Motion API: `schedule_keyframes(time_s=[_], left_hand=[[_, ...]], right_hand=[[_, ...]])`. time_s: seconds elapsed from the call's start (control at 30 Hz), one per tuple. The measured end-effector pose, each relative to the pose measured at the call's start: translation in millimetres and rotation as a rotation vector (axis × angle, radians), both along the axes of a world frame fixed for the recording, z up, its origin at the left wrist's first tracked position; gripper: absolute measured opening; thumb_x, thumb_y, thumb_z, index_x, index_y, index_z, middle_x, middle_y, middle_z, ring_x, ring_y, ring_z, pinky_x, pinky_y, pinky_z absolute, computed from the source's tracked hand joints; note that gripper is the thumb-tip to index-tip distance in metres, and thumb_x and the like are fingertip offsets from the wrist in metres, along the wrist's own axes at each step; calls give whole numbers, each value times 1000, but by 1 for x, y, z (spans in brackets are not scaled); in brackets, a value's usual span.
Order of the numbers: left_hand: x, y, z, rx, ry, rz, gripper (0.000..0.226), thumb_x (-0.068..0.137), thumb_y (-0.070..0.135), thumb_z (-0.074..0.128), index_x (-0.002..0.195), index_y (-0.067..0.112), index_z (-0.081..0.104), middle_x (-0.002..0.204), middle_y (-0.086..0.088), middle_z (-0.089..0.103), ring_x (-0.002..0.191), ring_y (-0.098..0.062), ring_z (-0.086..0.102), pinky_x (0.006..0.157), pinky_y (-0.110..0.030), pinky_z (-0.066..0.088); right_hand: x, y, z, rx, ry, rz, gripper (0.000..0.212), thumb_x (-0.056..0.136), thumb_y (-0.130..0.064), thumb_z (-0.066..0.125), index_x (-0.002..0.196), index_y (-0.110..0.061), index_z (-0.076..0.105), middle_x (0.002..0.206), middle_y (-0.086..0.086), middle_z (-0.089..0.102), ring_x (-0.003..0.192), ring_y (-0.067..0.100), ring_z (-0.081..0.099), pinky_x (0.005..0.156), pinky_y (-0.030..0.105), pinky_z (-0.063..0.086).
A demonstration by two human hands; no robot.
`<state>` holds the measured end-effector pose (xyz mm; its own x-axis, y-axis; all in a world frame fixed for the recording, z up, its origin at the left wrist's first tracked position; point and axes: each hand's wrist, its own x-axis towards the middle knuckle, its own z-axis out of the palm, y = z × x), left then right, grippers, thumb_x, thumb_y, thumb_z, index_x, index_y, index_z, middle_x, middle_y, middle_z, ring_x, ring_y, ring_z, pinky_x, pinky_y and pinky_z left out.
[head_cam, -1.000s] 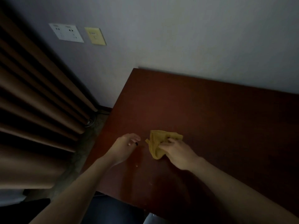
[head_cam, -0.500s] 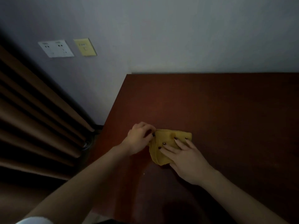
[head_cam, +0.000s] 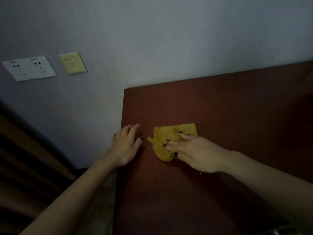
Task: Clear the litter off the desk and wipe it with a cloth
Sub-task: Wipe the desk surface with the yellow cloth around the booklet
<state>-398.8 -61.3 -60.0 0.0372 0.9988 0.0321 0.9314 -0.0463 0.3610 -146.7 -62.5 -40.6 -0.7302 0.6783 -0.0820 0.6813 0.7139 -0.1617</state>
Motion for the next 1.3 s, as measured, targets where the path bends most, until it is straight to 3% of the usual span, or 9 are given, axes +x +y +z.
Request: schedule_keyframes(time_s=[0.13, 0.23, 0.4, 0.57, 0.77, 1.0, 1.13, 1.3], left_hand=[[-9, -1, -17, 3, -65, 115, 55, 100, 41, 28, 149, 22, 16, 156, -6, 14, 144, -25, 11, 116, -49, 11], [-9, 8, -22, -4, -109, 170, 58, 100, 43, 25, 150, 20, 9, 158, -6, 5, 145, -25, 5, 117, -47, 8], [-7, 35, -19, 13, -149, 239, 60, 100, 43, 23, 151, 18, 4, 159, -7, 0, 146, -25, 0, 118, -45, 5], [-5, 50, -18, 38, -364, 341, 65, 97, 52, 24, 151, 21, 7, 159, -5, 1, 145, -25, 7, 117, -40, 11], [-5, 51, -24, 55, -340, 303, 72, 92, 59, 21, 151, 21, 2, 159, -1, 2, 145, -19, 8, 115, -34, 12], [-6, 53, -26, 71, -382, 280, 67, 97, 51, 25, 151, 23, -4, 159, 6, -9, 145, -14, 6, 106, -20, 7], [-4, 51, -20, 58, -379, 282, 65, 100, 43, 26, 151, 17, -5, 159, 1, -8, 145, -16, 7, 110, -22, 9], [-1, 48, -13, 30, -341, 298, 64, 101, 34, 27, 151, 11, -5, 160, -6, -2, 145, -22, 8, 118, -38, 15]], right_hand=[[-1, -21, -10, -129, -58, 61, 51, 100, -45, 26, 141, -57, -1, 152, -20, -18, 136, 17, -33, 111, 37, -20], [-10, -4, -5, -188, -120, 26, 45, 97, -55, 19, 127, -72, -9, 148, -13, -32, 131, 21, -40, 110, 42, -21], [-41, 49, -9, -170, -175, -2, 38, 94, -61, 8, 120, -74, -16, 153, -17, -24, 135, 16, -34, 112, 44, -19], [-62, 118, -20, -151, -127, -55, 35, 91, -65, 5, 113, -78, -18, 152, -24, -19, 137, 8, -28, 110, 38, -19], [-99, 205, -21, -108, -140, -221, 48, 94, -61, 8, 140, -57, -6, 156, -15, -13, 143, 19, -18, 112, 45, -12], [-148, 245, -15, -127, -100, -385, 51, 95, -57, 14, 143, -52, -2, 157, -11, -13, 143, 26, -19, 111, 53, -16], [-143, 225, -16, -103, -100, -293, 49, 96, -56, 16, 141, -56, -2, 157, -12, -13, 143, 24, -20, 110, 52, -16], [-136, 182, -17, -89, -104, -143, 47, 97, -54, 20, 139, -60, -1, 157, -15, -10, 144, 19, -16, 111, 49, -12]])
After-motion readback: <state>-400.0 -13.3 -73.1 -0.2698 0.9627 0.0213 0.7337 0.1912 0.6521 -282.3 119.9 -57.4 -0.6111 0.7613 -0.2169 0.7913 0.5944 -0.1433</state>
